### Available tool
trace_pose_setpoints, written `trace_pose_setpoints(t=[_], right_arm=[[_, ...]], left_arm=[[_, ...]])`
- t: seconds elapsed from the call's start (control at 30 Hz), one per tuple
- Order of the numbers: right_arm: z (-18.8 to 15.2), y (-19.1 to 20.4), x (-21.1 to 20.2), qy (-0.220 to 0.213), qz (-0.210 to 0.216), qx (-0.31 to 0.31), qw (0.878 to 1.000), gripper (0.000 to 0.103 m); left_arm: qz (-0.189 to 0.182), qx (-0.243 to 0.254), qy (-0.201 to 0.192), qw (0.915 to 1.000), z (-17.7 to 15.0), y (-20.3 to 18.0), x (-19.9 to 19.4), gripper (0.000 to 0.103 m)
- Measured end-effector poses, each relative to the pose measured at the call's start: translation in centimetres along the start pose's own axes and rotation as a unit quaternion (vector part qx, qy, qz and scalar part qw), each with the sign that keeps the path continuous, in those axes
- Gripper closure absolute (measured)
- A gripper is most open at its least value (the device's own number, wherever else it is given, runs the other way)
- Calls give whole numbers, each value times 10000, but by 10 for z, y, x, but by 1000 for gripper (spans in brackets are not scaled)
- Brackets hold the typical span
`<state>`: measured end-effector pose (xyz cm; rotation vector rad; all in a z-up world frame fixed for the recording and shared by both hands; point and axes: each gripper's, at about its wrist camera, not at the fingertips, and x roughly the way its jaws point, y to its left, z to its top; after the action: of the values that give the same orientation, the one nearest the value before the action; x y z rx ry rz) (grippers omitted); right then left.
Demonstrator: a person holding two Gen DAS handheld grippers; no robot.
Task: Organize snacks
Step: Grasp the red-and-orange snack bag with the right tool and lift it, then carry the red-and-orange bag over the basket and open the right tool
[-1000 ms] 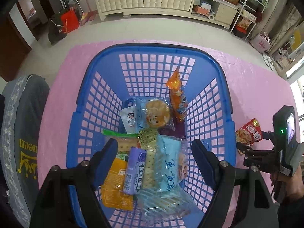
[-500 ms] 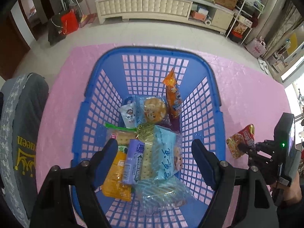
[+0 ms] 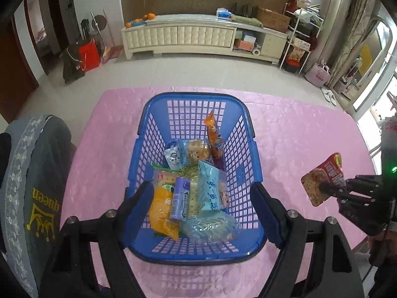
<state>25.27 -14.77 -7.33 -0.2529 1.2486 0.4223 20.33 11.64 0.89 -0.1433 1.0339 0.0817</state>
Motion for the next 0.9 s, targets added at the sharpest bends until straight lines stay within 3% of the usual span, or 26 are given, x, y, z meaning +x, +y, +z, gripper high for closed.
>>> trace_pose_setpoints(t=[0.23, 0.67, 0.9], right_arm=[[7, 46, -36, -388, 396, -149, 9983, 93], [46, 106, -15, -336, 795, -548, 9948, 93], [53, 144, 16, -66, 900, -764, 9930, 93]], left_arm=[[122, 72, -107, 9998, -12, 13, -16, 21], [335, -70, -156, 9993, -34, 66, -17, 21], [472, -201, -129, 9986, -42, 91, -9, 21]])
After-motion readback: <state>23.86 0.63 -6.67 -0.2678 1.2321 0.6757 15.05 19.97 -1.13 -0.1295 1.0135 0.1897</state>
